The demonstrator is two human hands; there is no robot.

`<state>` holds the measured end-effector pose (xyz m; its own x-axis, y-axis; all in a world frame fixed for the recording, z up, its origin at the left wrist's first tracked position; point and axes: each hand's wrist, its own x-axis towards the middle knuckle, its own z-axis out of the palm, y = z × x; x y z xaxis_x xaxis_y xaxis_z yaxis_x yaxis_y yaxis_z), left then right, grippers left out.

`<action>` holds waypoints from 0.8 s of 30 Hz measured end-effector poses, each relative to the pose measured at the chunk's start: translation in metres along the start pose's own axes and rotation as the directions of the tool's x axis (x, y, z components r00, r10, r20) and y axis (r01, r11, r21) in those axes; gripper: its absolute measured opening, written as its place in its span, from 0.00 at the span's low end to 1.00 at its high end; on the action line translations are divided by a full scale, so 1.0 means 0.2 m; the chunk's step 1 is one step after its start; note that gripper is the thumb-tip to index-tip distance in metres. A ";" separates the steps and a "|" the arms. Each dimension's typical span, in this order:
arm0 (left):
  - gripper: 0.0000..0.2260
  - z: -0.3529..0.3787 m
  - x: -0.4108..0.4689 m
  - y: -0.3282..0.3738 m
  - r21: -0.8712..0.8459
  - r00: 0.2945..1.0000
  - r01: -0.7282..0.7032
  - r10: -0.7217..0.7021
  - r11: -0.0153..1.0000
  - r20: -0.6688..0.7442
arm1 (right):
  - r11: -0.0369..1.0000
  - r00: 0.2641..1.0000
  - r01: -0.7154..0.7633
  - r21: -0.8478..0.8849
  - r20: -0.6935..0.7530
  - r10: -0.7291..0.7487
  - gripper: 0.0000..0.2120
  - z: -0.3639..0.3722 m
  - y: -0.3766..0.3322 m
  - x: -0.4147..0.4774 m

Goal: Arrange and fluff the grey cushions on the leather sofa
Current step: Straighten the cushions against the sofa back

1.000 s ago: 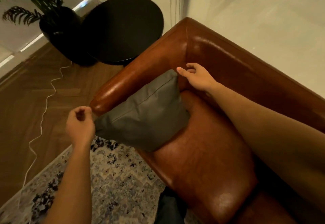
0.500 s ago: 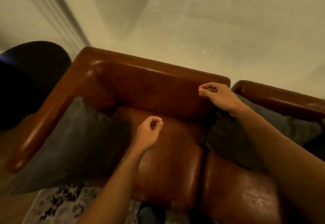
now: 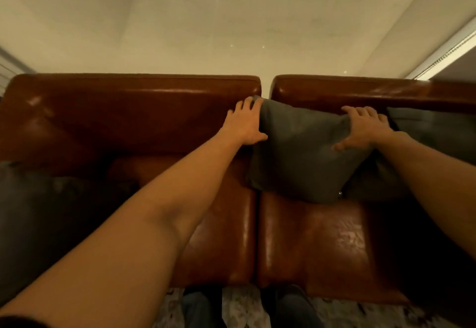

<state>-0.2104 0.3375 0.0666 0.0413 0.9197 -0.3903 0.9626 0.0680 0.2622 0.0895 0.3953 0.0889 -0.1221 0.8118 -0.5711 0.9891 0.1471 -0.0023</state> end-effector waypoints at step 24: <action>0.19 -0.21 -0.15 -0.48 0.418 0.999 -0.039 0.028 0.908 0.032 | 0.928 0.926 0.210 -0.308 -0.241 -0.289 0.37 0.05 -0.55 -0.07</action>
<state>-0.3150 0.3195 0.0894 0.0765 0.9085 -0.4109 0.9840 -0.1353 -0.1160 -0.0172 0.3630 0.0893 -0.4192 0.8458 -0.3302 0.8670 0.4808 0.1310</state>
